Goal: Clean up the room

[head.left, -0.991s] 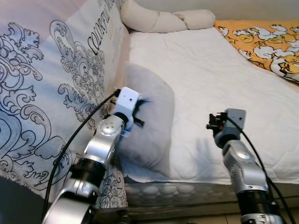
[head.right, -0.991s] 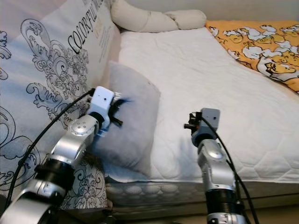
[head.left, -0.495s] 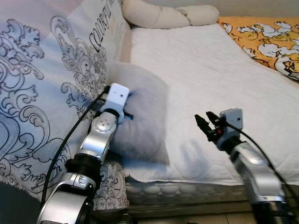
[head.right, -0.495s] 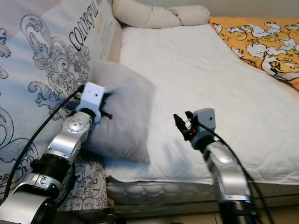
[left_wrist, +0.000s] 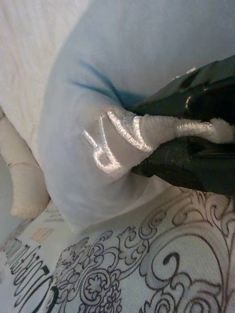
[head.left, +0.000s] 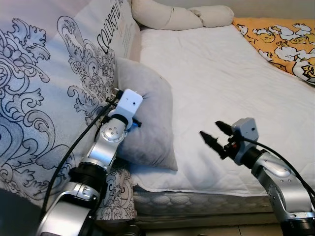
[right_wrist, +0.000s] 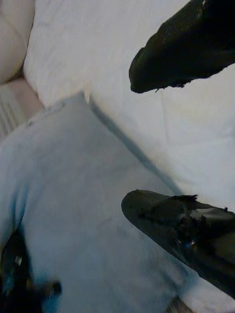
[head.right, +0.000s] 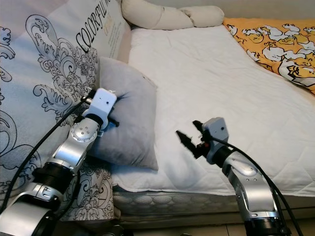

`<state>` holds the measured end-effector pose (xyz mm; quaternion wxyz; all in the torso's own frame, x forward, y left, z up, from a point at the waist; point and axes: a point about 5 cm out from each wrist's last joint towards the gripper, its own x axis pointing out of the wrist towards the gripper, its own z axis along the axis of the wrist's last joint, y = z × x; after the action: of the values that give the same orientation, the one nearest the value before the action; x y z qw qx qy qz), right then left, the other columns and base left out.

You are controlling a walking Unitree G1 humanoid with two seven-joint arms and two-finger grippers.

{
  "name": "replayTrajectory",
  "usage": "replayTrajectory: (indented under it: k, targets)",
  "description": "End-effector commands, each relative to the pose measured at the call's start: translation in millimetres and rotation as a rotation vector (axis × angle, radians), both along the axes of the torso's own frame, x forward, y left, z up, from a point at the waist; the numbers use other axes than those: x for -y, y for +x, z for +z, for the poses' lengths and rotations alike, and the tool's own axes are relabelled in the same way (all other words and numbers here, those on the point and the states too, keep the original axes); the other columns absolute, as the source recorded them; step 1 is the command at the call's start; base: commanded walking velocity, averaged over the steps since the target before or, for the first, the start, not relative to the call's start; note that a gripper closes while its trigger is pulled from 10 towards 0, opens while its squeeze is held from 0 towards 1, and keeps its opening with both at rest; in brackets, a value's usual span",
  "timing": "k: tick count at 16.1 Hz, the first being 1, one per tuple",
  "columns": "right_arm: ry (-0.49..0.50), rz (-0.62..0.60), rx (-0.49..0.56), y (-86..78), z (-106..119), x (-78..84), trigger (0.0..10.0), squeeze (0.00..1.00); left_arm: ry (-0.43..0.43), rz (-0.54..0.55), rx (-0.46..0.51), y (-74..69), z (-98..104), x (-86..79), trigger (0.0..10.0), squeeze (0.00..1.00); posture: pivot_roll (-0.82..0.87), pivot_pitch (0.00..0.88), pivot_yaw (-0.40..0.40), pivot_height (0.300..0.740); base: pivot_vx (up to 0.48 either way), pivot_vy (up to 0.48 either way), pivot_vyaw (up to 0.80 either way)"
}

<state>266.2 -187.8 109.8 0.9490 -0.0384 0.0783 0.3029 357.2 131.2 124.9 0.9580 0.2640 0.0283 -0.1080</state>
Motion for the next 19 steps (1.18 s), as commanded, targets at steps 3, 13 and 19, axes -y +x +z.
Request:
replayTrajectory:
  k: [3, 13, 19]
  targets:
    - [0.065, 0.111, -0.047, -11.8, 3.1, -4.4, 10.0, 1.0, 0.098, 0.043, 0.055, 8.0, 14.5, -16.3, 10.0, 0.0, 0.03, 0.0, 0.04, 0.74, 0.0, 0.0, 0.0]
    - [0.144, 0.026, -0.074, -25.9, 12.8, 4.8, 10.0, 1.0, -0.32, -0.282, 0.015, -15.7, 48.1, -3.5, 10.0, 1.0, 0.03, 0.0, 0.035, 0.74, 0.0, 0.0, 0.0]
    - [0.184, -0.147, 0.071, -19.9, 24.2, -15.7, 10.0, 1.0, -0.503, -0.199, 0.103, -55.8, 49.9, -12.2, 10.0, 1.0, 0.02, 0.0, 0.035, 0.74, 0.0, 0.0, 0.0]
